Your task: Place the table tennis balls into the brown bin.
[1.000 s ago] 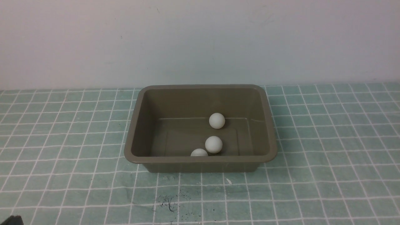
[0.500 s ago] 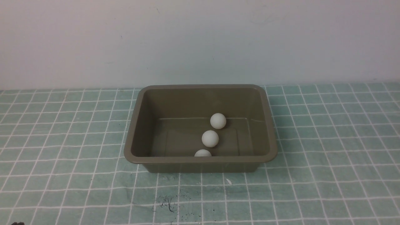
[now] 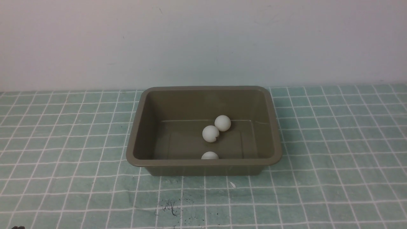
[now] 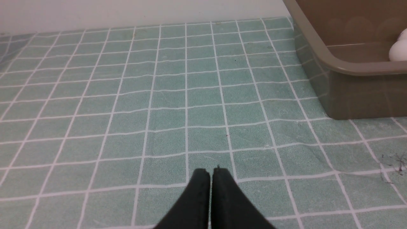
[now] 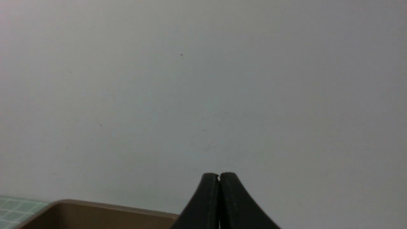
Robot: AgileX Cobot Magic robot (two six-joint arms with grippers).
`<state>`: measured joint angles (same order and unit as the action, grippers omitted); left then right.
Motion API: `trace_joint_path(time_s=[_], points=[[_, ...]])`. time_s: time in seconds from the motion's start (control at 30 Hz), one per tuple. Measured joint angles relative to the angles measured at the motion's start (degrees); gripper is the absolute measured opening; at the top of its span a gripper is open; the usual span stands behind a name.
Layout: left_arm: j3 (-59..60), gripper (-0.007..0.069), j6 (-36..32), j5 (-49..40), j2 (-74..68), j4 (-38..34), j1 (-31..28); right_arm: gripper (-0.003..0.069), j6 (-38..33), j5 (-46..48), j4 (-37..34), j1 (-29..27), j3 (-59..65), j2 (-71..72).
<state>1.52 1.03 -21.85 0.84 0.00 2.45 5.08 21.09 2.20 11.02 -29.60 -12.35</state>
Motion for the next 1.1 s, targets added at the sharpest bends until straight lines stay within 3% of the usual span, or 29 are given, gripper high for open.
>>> trace_joint_path(time_s=[0.23,0.43,1.1], points=[[0.0,-0.0005,0.0,0.0,0.0,0.0,0.0,-0.0015,-0.1,1.4,1.8,-9.7,14.5,5.2],[-0.1,-0.0005,0.0,-0.1,0.0,0.0,0.0,-0.0015,0.1,3.0,1.9,-12.8,30.4,11.4],[-0.1,-0.0005,0.0,-0.1,0.0,0.0,-0.1,-0.0015,0.2,-0.3,2.0,-12.8,30.9,13.0]])
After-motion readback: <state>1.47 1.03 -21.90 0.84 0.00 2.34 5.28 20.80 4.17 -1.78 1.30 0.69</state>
